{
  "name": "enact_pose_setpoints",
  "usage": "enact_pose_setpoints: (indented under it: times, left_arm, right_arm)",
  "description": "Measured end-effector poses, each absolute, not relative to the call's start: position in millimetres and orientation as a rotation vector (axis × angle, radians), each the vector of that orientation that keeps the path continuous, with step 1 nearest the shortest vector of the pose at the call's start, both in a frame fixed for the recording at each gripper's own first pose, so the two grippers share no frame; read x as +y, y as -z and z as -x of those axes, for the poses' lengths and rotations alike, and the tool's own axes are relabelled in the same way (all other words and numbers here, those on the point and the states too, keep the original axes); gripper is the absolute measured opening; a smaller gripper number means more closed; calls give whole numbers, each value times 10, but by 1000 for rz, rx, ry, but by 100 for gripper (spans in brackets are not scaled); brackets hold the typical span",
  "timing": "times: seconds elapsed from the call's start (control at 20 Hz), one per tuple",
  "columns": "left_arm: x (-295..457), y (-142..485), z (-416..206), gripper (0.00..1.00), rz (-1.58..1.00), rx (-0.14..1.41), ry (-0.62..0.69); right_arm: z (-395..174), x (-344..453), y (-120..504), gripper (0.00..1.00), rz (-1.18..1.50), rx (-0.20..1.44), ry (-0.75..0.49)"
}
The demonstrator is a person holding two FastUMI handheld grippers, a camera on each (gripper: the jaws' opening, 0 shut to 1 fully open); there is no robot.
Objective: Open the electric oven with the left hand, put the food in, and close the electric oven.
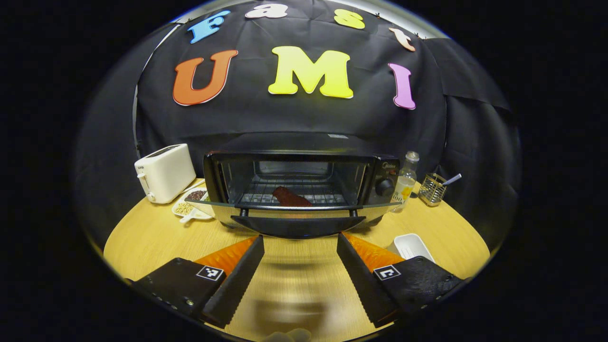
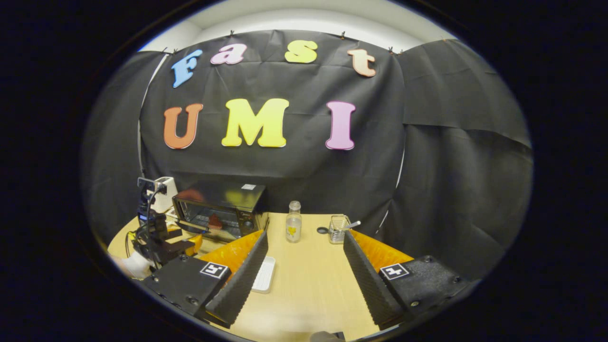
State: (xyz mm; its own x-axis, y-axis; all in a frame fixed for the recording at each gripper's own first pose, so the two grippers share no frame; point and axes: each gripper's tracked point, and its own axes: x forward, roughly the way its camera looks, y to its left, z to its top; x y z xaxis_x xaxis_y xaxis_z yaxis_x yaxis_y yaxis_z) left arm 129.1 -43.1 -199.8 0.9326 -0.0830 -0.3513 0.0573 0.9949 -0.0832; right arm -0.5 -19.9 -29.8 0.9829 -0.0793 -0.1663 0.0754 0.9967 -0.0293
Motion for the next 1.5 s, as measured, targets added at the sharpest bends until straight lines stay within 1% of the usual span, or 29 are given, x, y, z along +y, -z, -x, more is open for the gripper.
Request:
enact_pose_setpoints:
  times: [0.25,0.5,0.6,0.75,0.95,1.1,1.3,1.5]
  left_arm:
    - [-404,1741,-1593,98,57,320,72]
    - [-409,1631,-1319,99,64,304,78]
    - [-382,1488,-1122,99,79,284,75]
    - [-330,1110,-798,98,72,205,71]
    - [-301,639,-239,97,109,132,61]
    - [-173,347,185,97,97,83,11]
    - [-128,-19,746,95,112,38,-58]
    - [-265,-296,1288,95,77,15,-74]
  right_arm:
    - [62,-280,207,100,24,150,96]
    - [93,-239,159,100,17,138,88]
    - [115,-206,136,100,5,136,84]
    - [176,-171,96,100,-1,132,73]
    - [293,-148,-31,100,6,105,47]
    - [410,-146,-83,100,3,84,9]
    - [690,-235,-107,100,-18,47,-47]
    - [1047,-426,-63,100,-52,26,-65]
